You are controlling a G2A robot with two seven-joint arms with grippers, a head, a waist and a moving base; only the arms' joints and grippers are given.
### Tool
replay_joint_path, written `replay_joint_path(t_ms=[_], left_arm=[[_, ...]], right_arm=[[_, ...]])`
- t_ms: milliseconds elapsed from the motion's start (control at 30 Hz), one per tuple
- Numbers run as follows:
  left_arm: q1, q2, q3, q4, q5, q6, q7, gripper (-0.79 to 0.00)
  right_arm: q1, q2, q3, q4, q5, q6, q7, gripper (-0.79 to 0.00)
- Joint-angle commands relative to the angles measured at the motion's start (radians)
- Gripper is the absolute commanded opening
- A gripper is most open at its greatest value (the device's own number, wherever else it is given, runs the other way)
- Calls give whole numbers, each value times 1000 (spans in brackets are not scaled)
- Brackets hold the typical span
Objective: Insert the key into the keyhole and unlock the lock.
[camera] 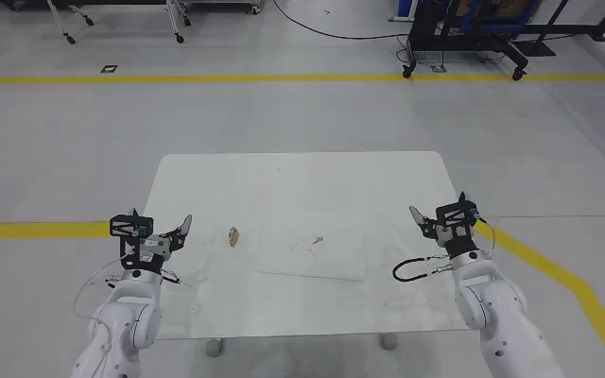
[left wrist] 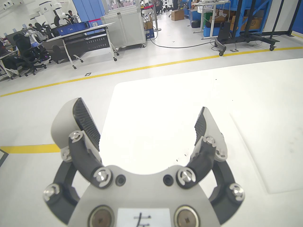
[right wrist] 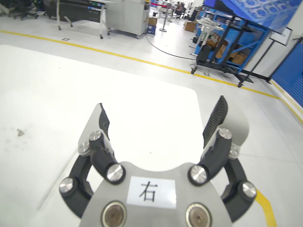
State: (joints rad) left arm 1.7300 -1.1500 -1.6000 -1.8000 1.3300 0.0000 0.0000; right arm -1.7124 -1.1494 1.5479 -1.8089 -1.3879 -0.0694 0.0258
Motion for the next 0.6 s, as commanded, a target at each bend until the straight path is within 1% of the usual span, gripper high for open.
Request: replay_joint_path(t_ms=[0, 100, 200, 267, 333, 400, 433, 467, 533, 567], left_arm=[[0, 0, 0, 0, 0, 0, 0, 0], [0, 0, 0, 0, 0, 0, 0, 0], [0, 0, 0, 0, 0, 0, 0, 0], [0, 0, 0, 0, 0, 0, 0, 0], [0, 0, 0, 0, 0, 0, 0, 0], [0, 0, 0, 0, 0, 0, 0, 0], [0, 0, 0, 0, 0, 0, 0, 0], [0, 0, 0, 0, 0, 0, 0, 0], [0, 0, 0, 0, 0, 0, 0, 0], [0, 0, 0, 0, 0, 0, 0, 0]], right_arm=[[16, -1, -27, -4, -20, -30, 25, 0], [47, -1, -67, -3, 2, -139, 57, 0], [111, 2, -123, 38, 31, -328, 116, 0], [166, 2, -160, 83, 53, -431, 152, 0], [222, 0, -202, 129, 63, -497, 187, 0], [273, -4, -239, 174, 89, -541, 205, 0], [297, -6, -255, 194, 98, -560, 216, -43], [318, -9, -271, 213, 112, -580, 224, -58], [358, -12, -301, 249, 134, -621, 248, -120], [378, -14, -317, 267, 140, -640, 264, -102]])
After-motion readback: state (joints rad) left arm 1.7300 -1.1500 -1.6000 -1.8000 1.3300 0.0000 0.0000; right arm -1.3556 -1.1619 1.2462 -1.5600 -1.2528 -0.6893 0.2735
